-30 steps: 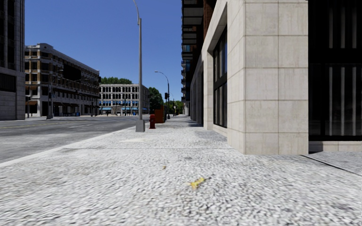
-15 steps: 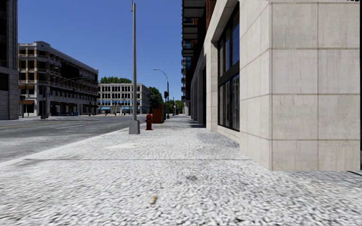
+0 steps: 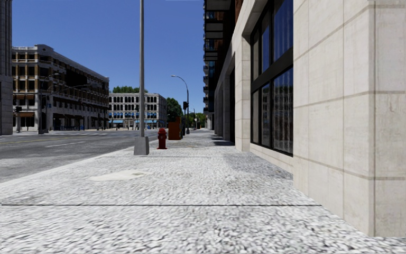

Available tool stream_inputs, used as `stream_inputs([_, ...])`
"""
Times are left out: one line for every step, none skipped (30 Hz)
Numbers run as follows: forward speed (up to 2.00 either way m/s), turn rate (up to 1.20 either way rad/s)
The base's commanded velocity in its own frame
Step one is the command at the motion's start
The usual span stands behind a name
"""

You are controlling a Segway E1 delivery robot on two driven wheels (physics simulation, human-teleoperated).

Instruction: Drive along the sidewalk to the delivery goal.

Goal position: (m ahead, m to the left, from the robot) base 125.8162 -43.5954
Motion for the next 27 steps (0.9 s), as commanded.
stream_inputs([2.00,0.00])
stream_inputs([2.00,0.00])
stream_inputs([2.00,0.00])
stream_inputs([2.00,0.00])
stream_inputs([2.00,0.00])
stream_inputs([2.00,0.00])
stream_inputs([2.00,0.00])
stream_inputs([2.00,0.00])
stream_inputs([2.00,0.00])
stream_inputs([2.00,0.00])
stream_inputs([2.00,0.00])
stream_inputs([2.00,0.00])
stream_inputs([2.00,0.00])
stream_inputs([2.00,0.00])
stream_inputs([2.00,0.00])
stream_inputs([2.00,0.00])
stream_inputs([2.00,0.00])
stream_inputs([2.00,0.00])
stream_inputs([2.00,0.00])
stream_inputs([2.00,0.00])
stream_inputs([2.00,0.00])
stream_inputs([2.00,0.00])
stream_inputs([2.00,0.00])
stream_inputs([2.00,0.00])
stream_inputs([2.00,0.00])
stream_inputs([2.00,0.00])
stream_inputs([2.00,0.00])
